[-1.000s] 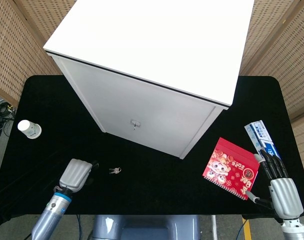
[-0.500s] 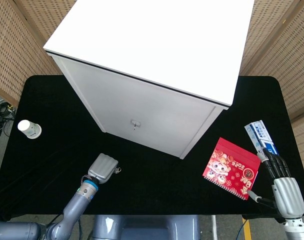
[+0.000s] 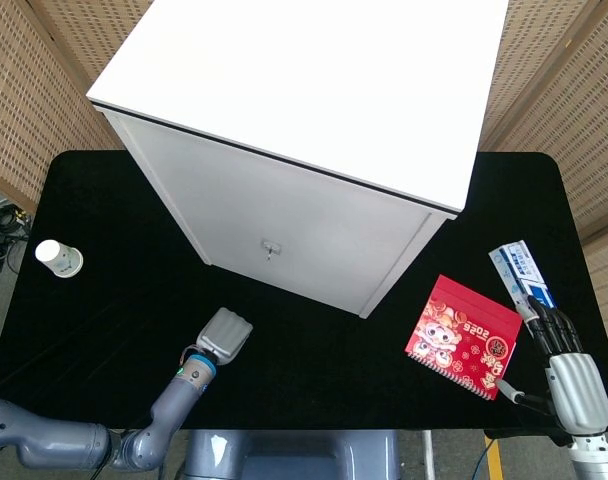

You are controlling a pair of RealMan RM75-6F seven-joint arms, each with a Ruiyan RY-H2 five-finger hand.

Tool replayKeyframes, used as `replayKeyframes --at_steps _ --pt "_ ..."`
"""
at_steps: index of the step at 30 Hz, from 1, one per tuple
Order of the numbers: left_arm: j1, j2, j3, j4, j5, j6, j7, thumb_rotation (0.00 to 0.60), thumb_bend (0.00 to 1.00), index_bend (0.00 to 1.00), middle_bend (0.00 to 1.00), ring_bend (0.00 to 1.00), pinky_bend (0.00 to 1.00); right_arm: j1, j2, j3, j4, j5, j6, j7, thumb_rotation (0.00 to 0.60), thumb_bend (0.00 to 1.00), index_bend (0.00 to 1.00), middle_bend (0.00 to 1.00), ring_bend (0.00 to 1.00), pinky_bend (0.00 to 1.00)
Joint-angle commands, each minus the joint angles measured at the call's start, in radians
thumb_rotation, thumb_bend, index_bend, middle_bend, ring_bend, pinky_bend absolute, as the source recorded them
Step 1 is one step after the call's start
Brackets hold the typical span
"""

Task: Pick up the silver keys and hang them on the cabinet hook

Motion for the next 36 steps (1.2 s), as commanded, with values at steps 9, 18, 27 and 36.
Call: replayKeyframes --at_steps 9,18,27,36 --pt "-0.043 -0.016 0.031 0.043 0.023 -0.01 -0.055 0.6 0.38 0.41 0.87 0.83 0.74 0.002 -0.002 0.002 0.003 0.005 -0.004 0.002 0.6 0.11 0.0 0.0 0.0 0.0" --pt "-0.066 -0.034 0.053 0.065 0.008 0.001 -0.064 0.6 0.38 0.4 0.87 0.83 0.74 0.003 -0.002 0.003 0.005 0.007 -0.006 0.006 0.6 0.11 0.0 0.0 0.0 0.0" --pt "-0.082 -0.042 0.069 0.072 -0.007 0.009 -0.07 0.6 0.39 0.4 0.87 0.83 0.74 0.002 -0.001 0.006 0.006 0.011 -0.003 0.012 0.6 0.11 0.0 0.0 0.0 0.0" --pt "-0.096 -0.039 0.089 0.067 -0.03 0.023 -0.064 0.6 0.39 0.43 0.87 0.83 0.74 0.001 -0.004 0.007 0.009 0.007 0.002 0.014 0.6 0.11 0.0 0.0 0.0 0.0"
